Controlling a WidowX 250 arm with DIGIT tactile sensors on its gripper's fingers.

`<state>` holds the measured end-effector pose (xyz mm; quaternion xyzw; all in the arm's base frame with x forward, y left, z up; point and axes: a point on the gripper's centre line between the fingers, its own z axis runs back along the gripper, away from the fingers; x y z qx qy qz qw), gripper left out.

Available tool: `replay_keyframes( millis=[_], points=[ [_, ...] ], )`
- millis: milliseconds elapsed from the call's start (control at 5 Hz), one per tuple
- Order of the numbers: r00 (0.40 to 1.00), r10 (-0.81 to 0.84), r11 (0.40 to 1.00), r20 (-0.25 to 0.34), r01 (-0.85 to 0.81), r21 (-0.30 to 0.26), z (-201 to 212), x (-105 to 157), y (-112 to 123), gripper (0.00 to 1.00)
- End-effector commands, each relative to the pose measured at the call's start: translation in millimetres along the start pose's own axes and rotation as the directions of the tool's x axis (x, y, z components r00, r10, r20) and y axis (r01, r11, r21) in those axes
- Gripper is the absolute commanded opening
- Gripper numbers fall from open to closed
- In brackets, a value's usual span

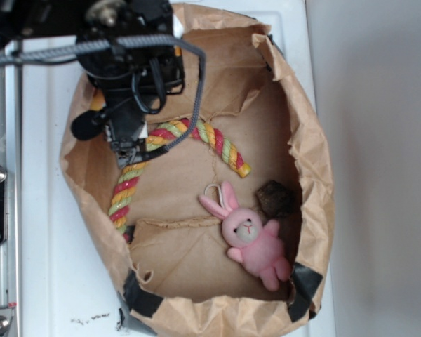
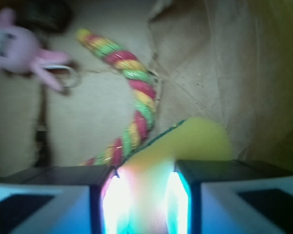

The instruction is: Grab the green sponge.

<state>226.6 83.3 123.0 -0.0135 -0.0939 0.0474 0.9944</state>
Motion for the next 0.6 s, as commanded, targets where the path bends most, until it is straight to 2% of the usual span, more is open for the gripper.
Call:
replay_keyframes(
  millis=[0, 400],
  points=[
    [0.995, -0.026, 1.0, 0.092, 0.025, 0.006, 46.2, 5.6, -0.3, 0.0],
    [0.996, -0.034, 0.999, 0.079, 0.034, 0.001, 40.5, 8.0, -2.1, 0.0]
  ],
)
